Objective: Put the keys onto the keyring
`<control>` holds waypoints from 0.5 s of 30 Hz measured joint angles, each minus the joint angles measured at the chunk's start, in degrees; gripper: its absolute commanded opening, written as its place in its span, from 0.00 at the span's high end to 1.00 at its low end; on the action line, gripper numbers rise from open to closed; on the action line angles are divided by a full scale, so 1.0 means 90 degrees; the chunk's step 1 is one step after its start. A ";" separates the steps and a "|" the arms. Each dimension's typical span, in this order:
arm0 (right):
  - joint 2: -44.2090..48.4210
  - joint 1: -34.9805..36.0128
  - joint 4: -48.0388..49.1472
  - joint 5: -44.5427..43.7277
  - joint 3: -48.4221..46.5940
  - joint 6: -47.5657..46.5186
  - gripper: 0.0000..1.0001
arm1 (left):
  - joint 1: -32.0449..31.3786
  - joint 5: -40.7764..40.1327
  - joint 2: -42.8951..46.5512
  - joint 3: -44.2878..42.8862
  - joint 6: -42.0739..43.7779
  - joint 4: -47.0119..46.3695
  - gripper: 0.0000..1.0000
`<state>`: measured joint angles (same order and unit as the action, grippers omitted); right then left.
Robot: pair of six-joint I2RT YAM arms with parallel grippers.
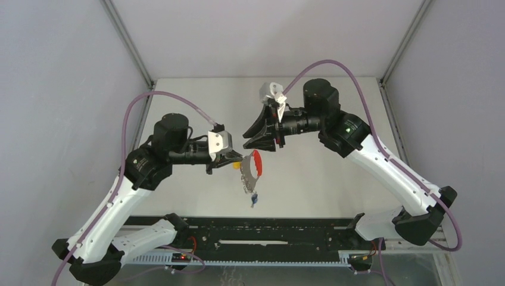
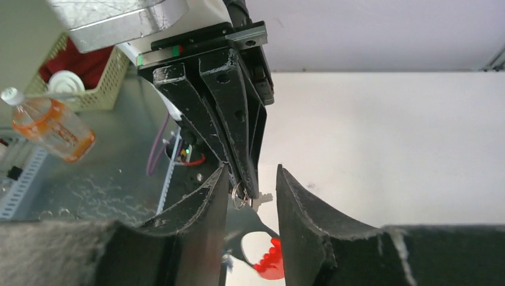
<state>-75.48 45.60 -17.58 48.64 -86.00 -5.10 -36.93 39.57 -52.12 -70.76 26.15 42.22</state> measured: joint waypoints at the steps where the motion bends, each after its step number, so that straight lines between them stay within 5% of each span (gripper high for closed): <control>1: -0.0165 0.0041 -0.0544 -0.0107 -0.0335 -0.0294 0.63 | 0.0000 0.0000 -0.0041 -0.0015 0.0007 0.0051 1.00; 15: -0.1086 0.0474 -0.2841 -0.0464 -0.1445 -0.1610 0.72 | 0.0000 -0.0046 -0.0138 -0.0022 0.0143 0.0257 1.00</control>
<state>-85.25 49.87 -43.16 44.47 -99.00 -19.59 -36.93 39.16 -53.36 -70.96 27.44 44.53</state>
